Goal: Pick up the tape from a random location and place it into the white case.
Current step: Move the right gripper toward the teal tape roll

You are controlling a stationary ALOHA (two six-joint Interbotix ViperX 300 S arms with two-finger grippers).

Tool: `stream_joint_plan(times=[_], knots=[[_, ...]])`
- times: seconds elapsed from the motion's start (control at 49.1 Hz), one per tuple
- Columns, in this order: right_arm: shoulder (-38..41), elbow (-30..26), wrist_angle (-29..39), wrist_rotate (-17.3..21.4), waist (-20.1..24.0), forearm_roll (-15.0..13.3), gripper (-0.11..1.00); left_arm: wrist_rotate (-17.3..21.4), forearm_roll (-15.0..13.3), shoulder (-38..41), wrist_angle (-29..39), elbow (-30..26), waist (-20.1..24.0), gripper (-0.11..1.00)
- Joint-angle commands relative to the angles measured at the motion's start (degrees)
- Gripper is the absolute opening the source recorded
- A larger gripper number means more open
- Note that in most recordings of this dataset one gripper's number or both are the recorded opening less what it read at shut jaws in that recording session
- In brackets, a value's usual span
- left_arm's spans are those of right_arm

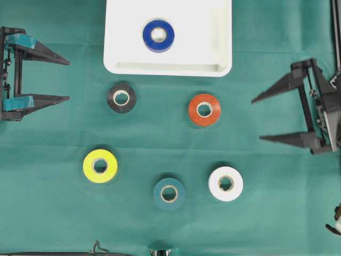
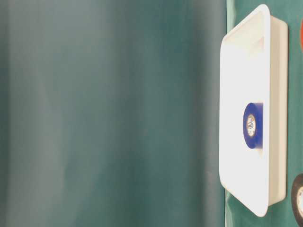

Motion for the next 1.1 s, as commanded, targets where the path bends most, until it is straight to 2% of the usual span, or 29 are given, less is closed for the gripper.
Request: stream_joint_plan(times=[0.0, 0.163, 0.57, 0.753, 1.079], knots=[[0.44, -1.14, 0.00, 0.09, 2.11, 0.18, 0.92, -0.09, -0.18, 0.26, -0.53, -0.62, 0.09, 0.99], [1.58, -1.41, 0.00, 0.18, 3.60, 0.18, 0.92, -0.09, -0.18, 0.18, -0.62, -0.62, 0.09, 0.99], [4.31, -2.72, -0.62, 0.09, 3.96, 0.18, 0.92, -0.09, -0.18, 0.18, -0.62, -0.62, 0.09, 0.99], [9.40, -5.54, -3.16, 0.09, 5.45, 0.09, 0.91, -0.09, -0.18, 0.18, -0.62, -0.62, 0.09, 0.99], [21.80, -14.68, -6.86, -0.26, 7.21, -0.18, 0.91, -0.09, -0.18, 0.18, -0.62, -0.62, 0.09, 0.99]])
